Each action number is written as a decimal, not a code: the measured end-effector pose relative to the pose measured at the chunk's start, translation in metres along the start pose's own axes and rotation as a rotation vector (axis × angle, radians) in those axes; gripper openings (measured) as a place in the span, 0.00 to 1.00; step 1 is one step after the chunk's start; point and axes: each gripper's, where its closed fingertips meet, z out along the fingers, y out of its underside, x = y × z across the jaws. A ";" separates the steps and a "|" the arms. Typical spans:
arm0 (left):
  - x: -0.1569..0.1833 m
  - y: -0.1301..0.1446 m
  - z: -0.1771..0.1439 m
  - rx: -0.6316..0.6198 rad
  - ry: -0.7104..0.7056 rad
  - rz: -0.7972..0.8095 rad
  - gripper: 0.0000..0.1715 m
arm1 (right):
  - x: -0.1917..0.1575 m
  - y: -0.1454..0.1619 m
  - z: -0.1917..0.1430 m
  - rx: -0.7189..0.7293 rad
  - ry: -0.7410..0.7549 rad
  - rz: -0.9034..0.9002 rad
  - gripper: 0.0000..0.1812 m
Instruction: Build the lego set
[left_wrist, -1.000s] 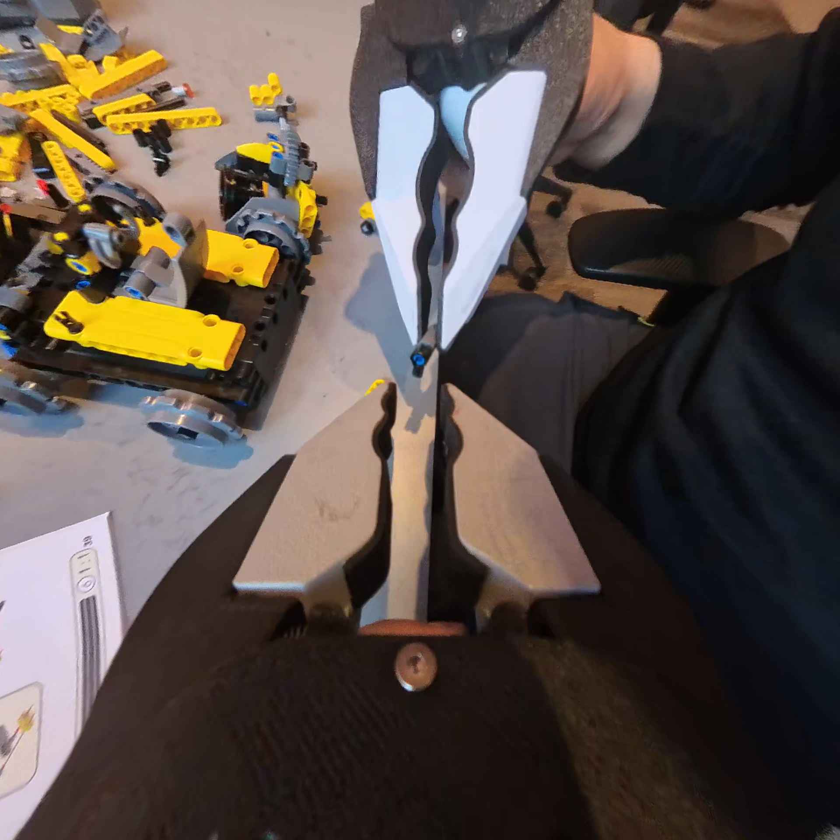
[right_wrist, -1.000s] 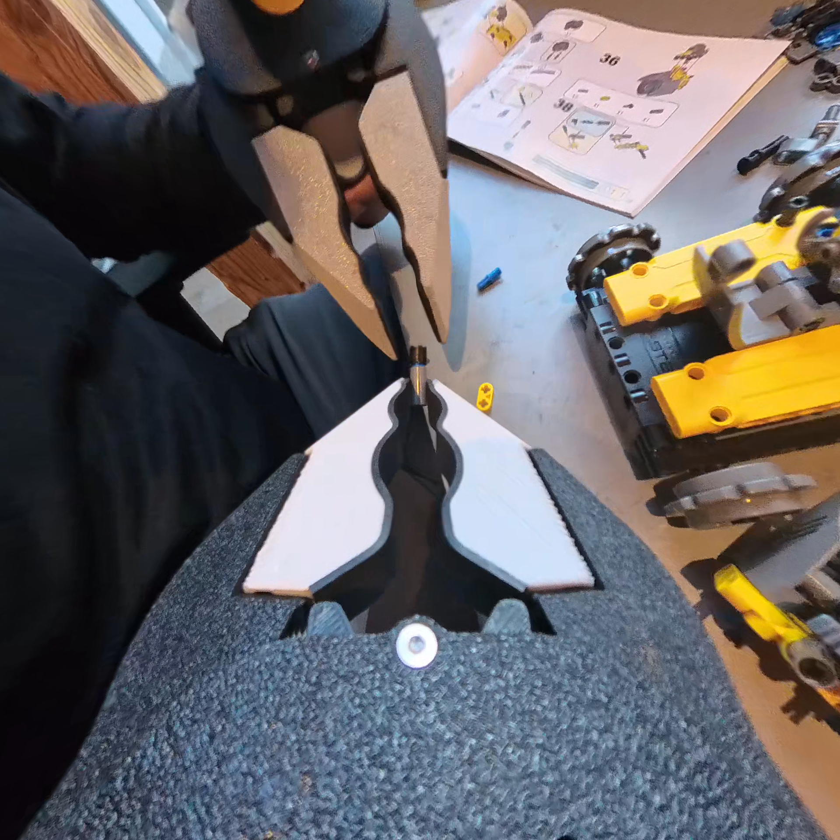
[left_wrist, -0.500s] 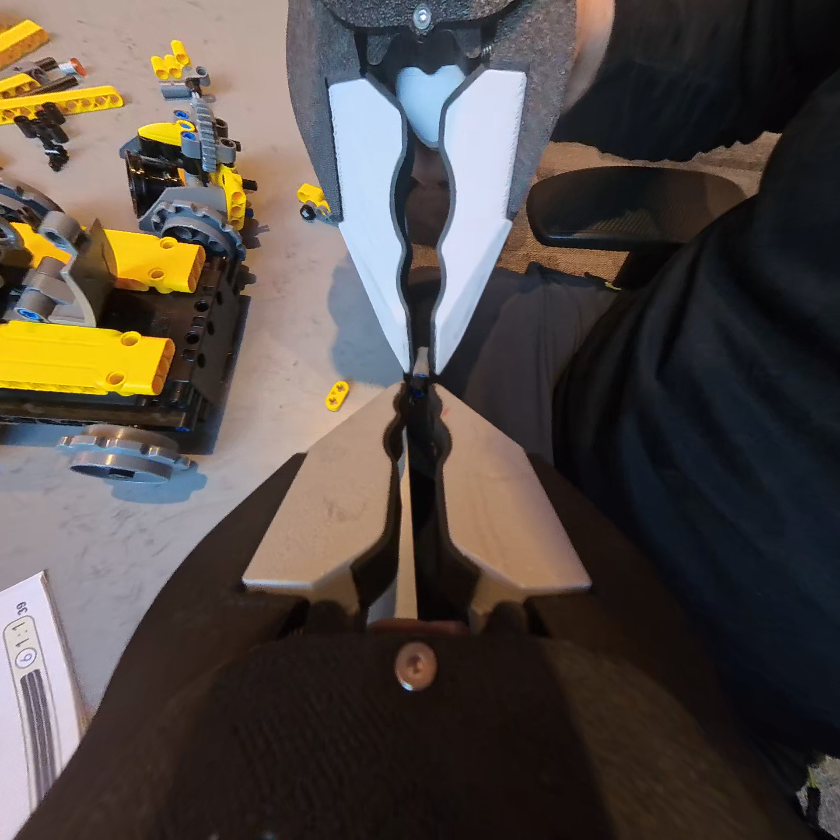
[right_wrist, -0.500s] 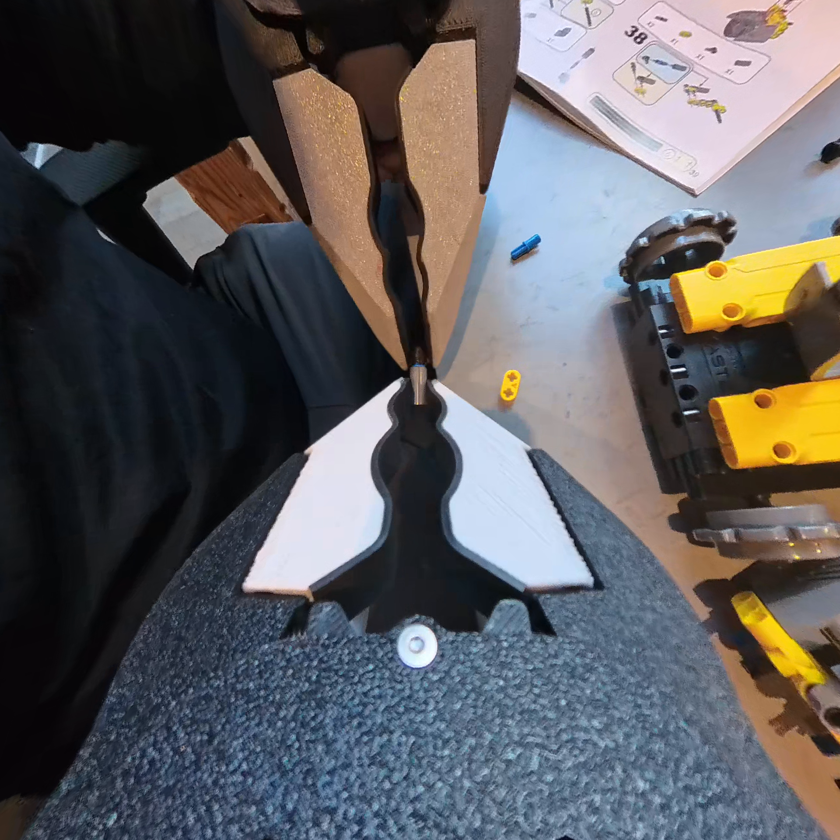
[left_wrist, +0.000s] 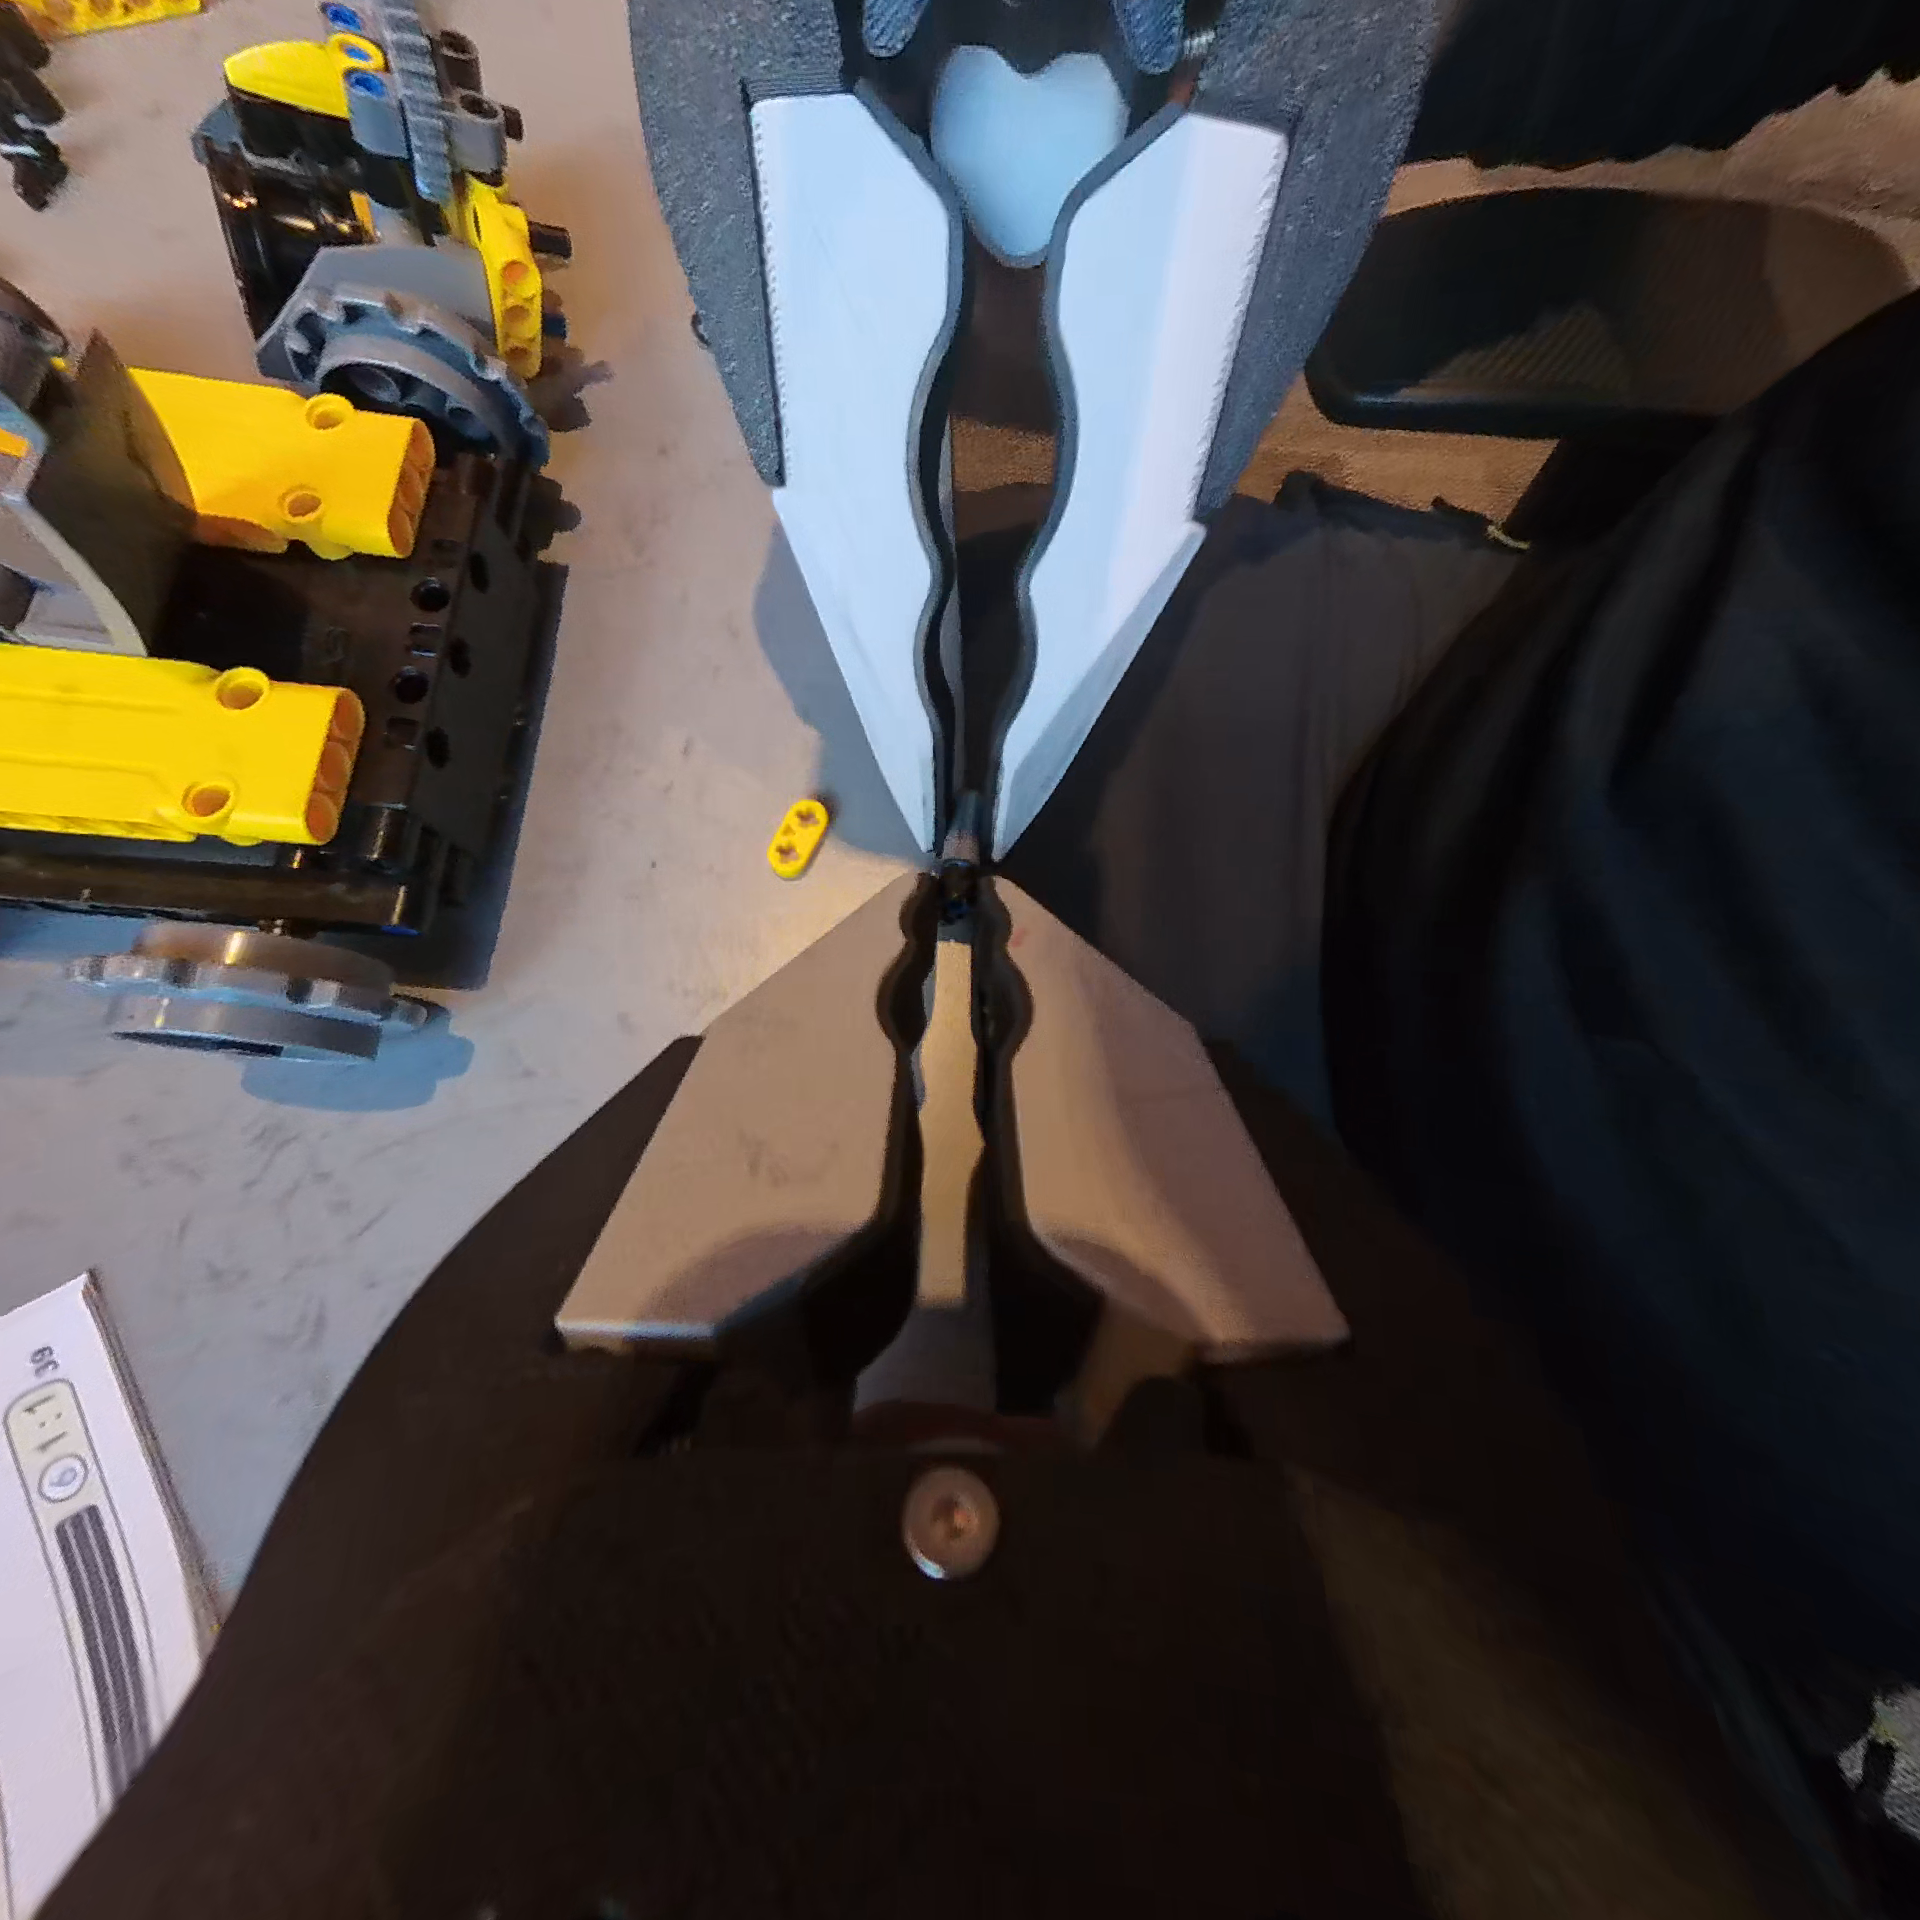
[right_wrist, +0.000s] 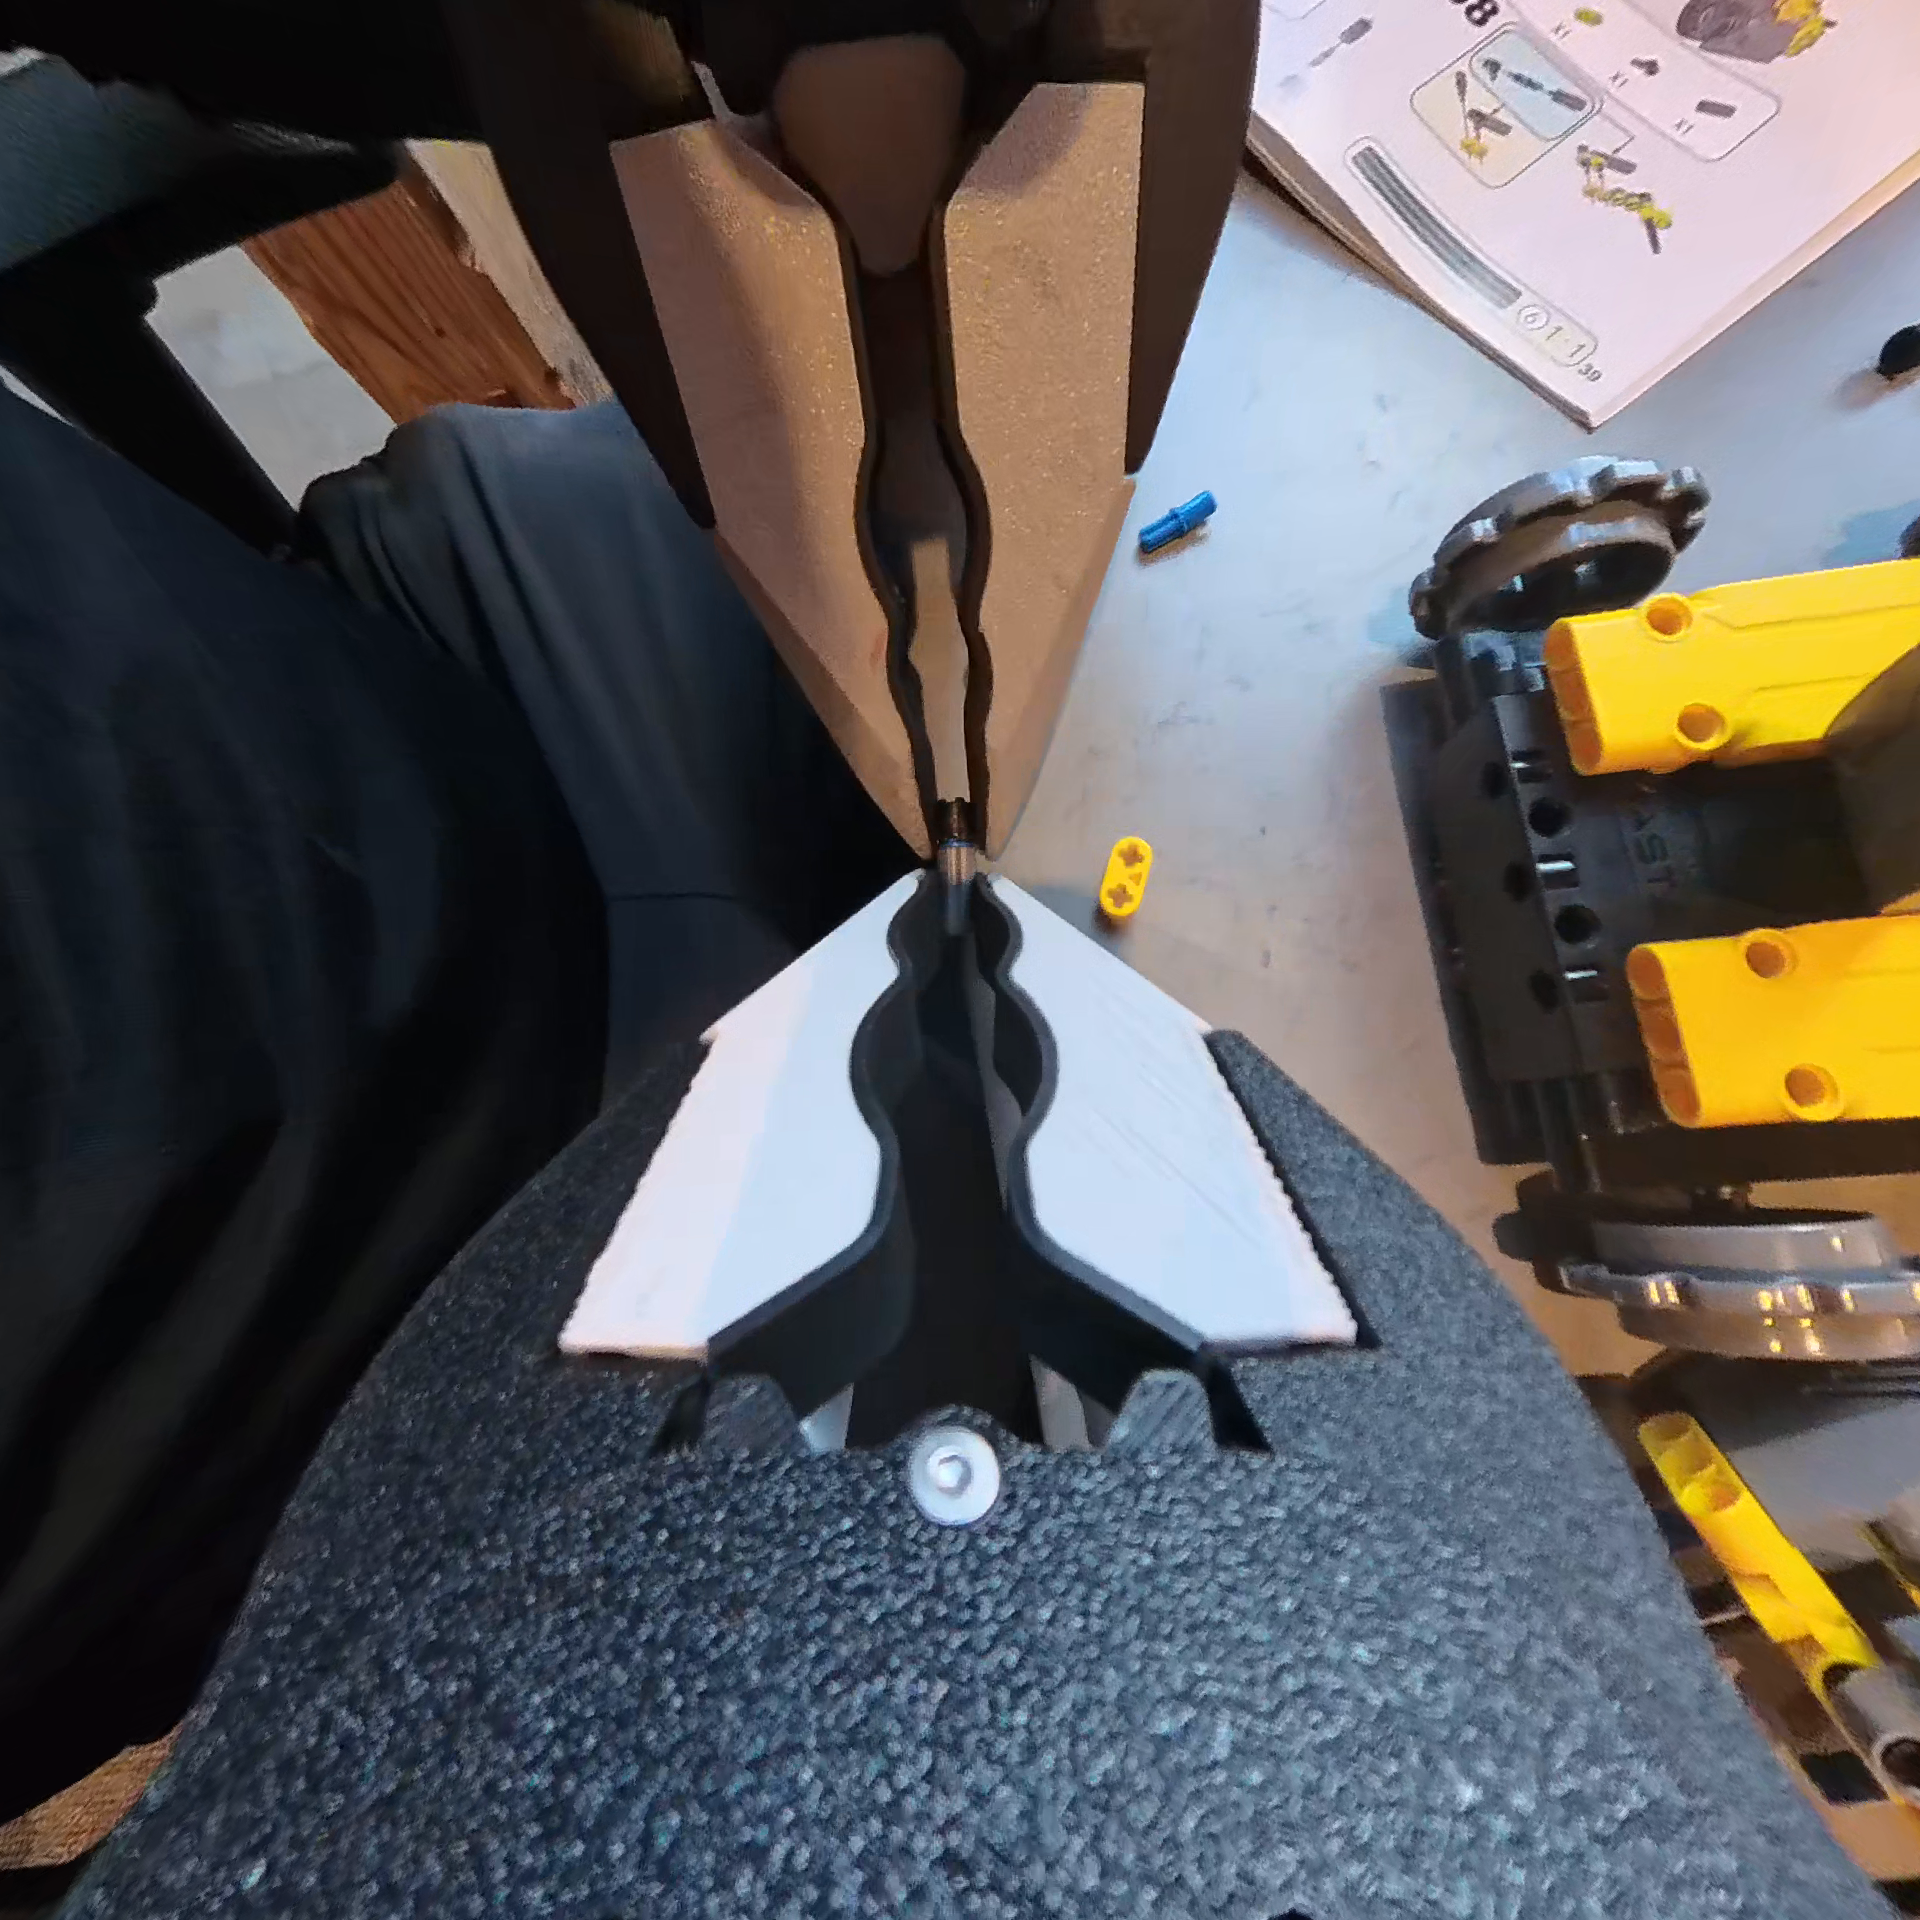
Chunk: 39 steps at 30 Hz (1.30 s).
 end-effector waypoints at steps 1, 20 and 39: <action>0.000 0.000 0.000 -0.001 0.004 -0.001 0.03 | 0.000 0.000 0.000 0.006 -0.002 0.001 0.02; -0.004 -0.023 -0.019 0.129 -0.022 -0.049 0.11 | -0.004 -0.018 -0.032 0.269 -0.126 0.252 0.04; 0.021 -0.038 -0.022 0.245 0.096 -0.141 0.02 | -0.023 -0.026 -0.036 0.377 -0.229 0.343 0.04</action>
